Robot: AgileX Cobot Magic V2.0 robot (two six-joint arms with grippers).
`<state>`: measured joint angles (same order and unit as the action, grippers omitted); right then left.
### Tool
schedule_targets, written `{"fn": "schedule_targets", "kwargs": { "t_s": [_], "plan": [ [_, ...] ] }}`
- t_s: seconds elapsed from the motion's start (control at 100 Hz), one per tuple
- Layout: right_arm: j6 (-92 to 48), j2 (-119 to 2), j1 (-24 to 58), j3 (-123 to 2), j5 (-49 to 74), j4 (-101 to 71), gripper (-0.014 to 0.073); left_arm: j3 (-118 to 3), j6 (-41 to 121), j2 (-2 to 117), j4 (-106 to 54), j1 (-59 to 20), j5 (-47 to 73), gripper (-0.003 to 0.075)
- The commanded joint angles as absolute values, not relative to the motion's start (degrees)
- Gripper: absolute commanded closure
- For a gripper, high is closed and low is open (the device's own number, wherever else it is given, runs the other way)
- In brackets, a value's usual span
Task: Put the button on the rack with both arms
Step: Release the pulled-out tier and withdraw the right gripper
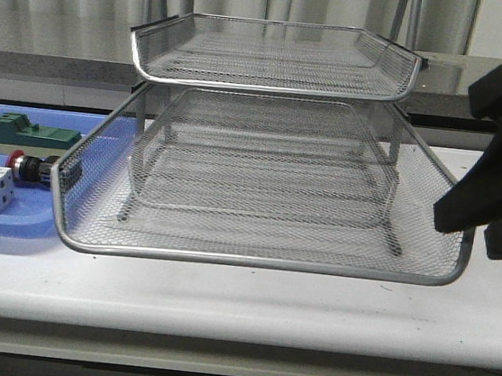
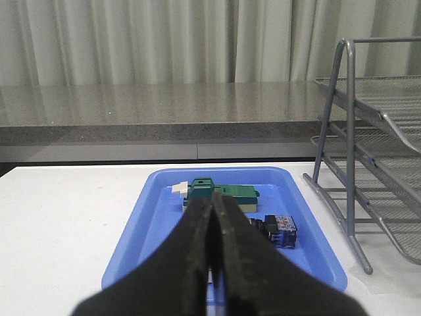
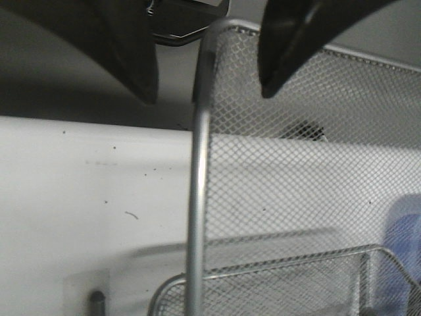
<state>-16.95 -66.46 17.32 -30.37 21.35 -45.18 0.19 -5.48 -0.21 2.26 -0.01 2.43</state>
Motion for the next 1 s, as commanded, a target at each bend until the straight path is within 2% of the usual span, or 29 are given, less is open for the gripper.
{"fn": "schedule_targets", "kwargs": {
  "t_s": [0.0, 0.25, 0.6, 0.99],
  "plan": [
    [-20.42, -63.31, 16.98, -31.45, 22.40, -43.29, 0.0125, 2.18, -6.12, -2.06, 1.72, -0.33, -2.27, 0.0741],
    [-18.05, -56.43, 15.93, -31.77, 30.14, -29.59, 0.0127, 2.18, -6.12, -2.06, 1.72, -0.33, -2.27, 0.0741],
    [3.95, -41.85, 8.88, -40.89, 45.13, 5.58, 0.0127, 2.18, -6.12, -2.06, 1.72, -0.33, -2.27, 0.0741],
    [4.94, -28.15, 8.81, -41.77, 51.55, 7.47, 0.0134, 2.18, -6.12, -2.06, 1.72, -0.33, -2.27, 0.0741]
  ]
}}
